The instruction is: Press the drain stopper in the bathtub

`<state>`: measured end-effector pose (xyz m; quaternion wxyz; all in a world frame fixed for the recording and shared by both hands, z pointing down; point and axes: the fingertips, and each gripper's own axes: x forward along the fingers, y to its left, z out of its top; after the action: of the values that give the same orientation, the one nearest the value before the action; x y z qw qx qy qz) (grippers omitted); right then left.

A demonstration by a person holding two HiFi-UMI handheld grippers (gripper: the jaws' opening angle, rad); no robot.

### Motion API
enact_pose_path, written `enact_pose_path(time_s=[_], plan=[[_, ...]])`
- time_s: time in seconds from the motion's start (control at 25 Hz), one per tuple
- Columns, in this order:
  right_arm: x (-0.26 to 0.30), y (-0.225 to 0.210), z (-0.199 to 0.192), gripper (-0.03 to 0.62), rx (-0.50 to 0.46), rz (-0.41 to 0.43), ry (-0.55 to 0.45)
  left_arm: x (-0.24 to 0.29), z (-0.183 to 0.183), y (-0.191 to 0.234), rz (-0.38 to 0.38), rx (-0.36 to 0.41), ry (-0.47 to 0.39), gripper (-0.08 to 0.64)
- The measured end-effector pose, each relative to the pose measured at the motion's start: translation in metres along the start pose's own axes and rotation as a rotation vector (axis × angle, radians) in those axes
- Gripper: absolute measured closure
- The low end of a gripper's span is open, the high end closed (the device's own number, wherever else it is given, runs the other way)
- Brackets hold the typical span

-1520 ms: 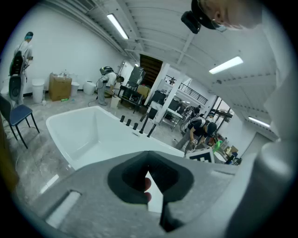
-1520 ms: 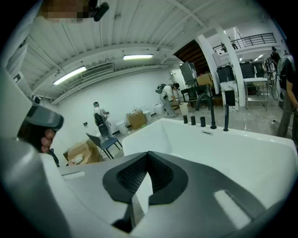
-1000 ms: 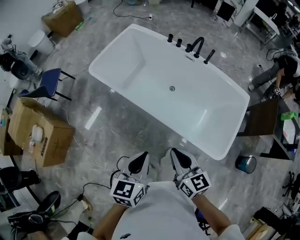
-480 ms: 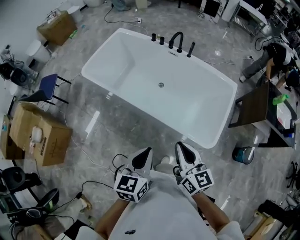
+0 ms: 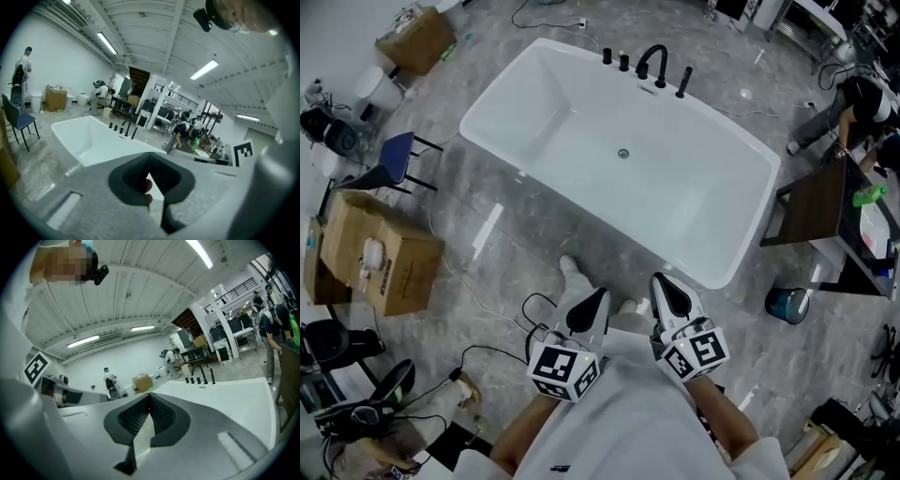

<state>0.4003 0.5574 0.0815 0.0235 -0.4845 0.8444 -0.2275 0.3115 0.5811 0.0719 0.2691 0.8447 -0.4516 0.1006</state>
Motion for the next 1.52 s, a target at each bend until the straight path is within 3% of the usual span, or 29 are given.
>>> enact_pose_path(time_s=[0.32,0.44,0.6,0.84,1.16,1.52], plan=[[0.086,0.004,0.019,0.6,-0.022,-0.004,0.036,0.022,0.044,0.079,0.027,-0.059,-0.014,0.56],[0.122,-0.008,0.031,0.601,-0.04,-0.048,0.049,0.034,0.07,0.11,0.027,-0.052,-0.006,0.561],[0.175,-0.016,0.046,0.601,-0.048,-0.109,0.054,0.032,0.108,0.173,0.049,-0.037,-0.026,0.56],[0.256,0.0,0.065,0.6,-0.105,-0.128,0.056,0.029,0.144,0.255,0.044,-0.055,-0.021,0.56],[0.303,-0.016,0.066,0.601,-0.076,-0.181,0.108,0.055,0.181,0.293,0.017,-0.034,-0.029,0.56],[0.38,-0.057,0.066,0.601,-0.091,-0.155,0.162,0.111,0.199,0.333,0.038,-0.049,0.015,0.56]])
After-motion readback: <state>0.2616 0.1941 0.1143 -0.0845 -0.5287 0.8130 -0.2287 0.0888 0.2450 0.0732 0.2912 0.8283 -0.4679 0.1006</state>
